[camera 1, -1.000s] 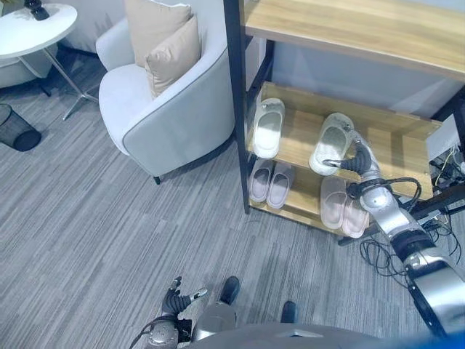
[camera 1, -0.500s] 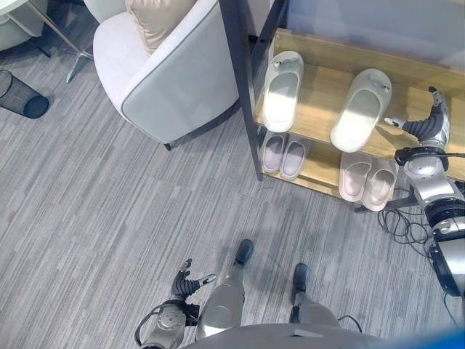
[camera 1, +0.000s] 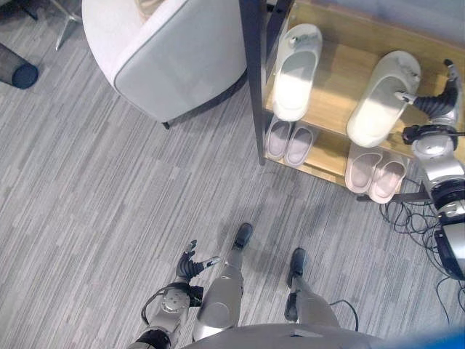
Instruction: Arrange the slippers neatly on the shoe rack.
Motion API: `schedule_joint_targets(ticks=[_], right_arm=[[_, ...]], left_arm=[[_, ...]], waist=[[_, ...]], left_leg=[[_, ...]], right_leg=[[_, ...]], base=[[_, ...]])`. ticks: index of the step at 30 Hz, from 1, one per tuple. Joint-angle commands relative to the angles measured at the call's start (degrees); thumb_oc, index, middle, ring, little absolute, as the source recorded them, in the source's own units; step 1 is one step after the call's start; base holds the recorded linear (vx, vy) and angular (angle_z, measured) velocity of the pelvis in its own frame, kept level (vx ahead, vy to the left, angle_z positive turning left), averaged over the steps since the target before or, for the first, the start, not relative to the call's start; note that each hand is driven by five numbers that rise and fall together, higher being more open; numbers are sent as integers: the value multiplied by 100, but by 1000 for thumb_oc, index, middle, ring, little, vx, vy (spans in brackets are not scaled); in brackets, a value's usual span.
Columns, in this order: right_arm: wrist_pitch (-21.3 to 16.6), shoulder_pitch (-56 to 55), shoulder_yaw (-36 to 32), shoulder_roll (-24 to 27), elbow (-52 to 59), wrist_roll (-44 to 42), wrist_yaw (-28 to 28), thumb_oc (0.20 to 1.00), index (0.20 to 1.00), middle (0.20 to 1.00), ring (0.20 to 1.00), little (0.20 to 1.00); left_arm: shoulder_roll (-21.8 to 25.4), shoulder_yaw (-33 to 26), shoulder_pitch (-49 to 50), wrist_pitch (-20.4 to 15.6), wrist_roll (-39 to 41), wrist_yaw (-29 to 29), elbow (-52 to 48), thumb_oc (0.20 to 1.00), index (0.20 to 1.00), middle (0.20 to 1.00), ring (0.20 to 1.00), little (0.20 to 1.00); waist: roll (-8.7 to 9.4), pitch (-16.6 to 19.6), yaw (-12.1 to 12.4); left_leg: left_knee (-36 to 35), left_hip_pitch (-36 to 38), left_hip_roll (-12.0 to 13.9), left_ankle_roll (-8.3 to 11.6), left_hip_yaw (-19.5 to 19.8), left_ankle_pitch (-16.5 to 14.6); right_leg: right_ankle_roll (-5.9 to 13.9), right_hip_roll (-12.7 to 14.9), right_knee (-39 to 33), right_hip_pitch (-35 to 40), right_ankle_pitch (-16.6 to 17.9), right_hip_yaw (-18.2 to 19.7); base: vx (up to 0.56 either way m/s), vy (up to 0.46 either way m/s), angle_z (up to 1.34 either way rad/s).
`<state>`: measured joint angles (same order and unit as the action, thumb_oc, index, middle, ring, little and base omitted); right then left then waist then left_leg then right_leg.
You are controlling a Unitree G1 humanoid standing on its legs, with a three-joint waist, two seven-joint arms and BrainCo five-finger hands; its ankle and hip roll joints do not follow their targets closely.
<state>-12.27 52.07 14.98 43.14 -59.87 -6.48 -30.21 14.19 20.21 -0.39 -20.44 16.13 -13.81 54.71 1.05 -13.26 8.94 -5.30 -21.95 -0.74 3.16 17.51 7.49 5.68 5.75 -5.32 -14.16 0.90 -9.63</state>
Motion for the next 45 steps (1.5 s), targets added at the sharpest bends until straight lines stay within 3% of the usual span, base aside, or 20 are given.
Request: schedule_joint_targets(ticks=[1,2,4,5,6,15,20,26,45], right_arm=[[-191,335,266,584,196,-91,-77,1000,1000,1000,1000,1000],[-188,347,284,572,172,-97,-69,1000,1000,1000,1000,1000],[-176,392,317,503,5,-148,-3,545,545,545,545,545],[-171,414,331,489,-5,-147,13,451,451,451,451,451],[-166,435,347,484,-13,-135,10,200,200,200,200,200],[-79,369,367,327,-85,160,-184,200,200,200,200,200],[-58,393,319,271,328,522,-558,200,200,200,200,200],[-62,416,207,26,710,536,-685,200,200,200,200,200],[8,677,135,-265,239,321,-816,200,200,200,200,200]], left_arm=[[54,113,-131,-171,186,-63,38,1000,1000,1000,1000,1000],[62,117,-141,-169,185,-67,32,1000,1000,1000,1000,1000],[78,123,-176,-174,222,-48,-1,1000,1000,1000,1000,1000],[88,119,-182,-176,229,-40,-6,1000,1000,1000,1000,1000],[93,115,-194,-174,233,-36,-2,1000,1000,1000,1000,1000],[101,118,-213,-159,224,-49,-76,1000,1000,1000,1000,1000],[66,105,-175,-154,185,-98,-31,1000,1000,1000,1000,1000],[41,72,-209,-145,220,-127,35,1000,1000,1000,1000,1000],[75,85,-311,-170,270,-194,168,1000,1000,1000,1000,1000]], waist=[[135,125,124],[143,111,136],[164,69,180],[169,63,184],[174,59,182],[192,36,200],[188,25,164],[204,42,155],[205,77,269]], left_leg=[[30,185,-350,132,-66,-308],[30,166,-356,134,-58,-306],[30,93,-380,142,-18,-280],[30,71,-382,150,-16,-272],[30,51,-384,154,-13,-272],[30,82,-392,142,20,-282],[30,121,-350,115,-15,-294],[30,148,-375,86,-8,-312],[30,87,-431,79,66,-300]], right_leg=[[363,81,32,7,53,-368],[364,82,32,-3,55,-376],[377,88,32,-52,59,-427],[382,91,32,-67,58,-444],[386,95,32,-82,63,-453],[377,104,32,-29,64,-528],[375,103,32,-52,82,-442],[368,115,32,-14,79,-455],[396,189,32,-6,92,-554]], base=[[-8,2,14],[-7,1,9],[0,0,0],[-8,4,4],[-8,10,12],[1,-3,5],[-7,5,0],[0,0,0],[0,3,1]])
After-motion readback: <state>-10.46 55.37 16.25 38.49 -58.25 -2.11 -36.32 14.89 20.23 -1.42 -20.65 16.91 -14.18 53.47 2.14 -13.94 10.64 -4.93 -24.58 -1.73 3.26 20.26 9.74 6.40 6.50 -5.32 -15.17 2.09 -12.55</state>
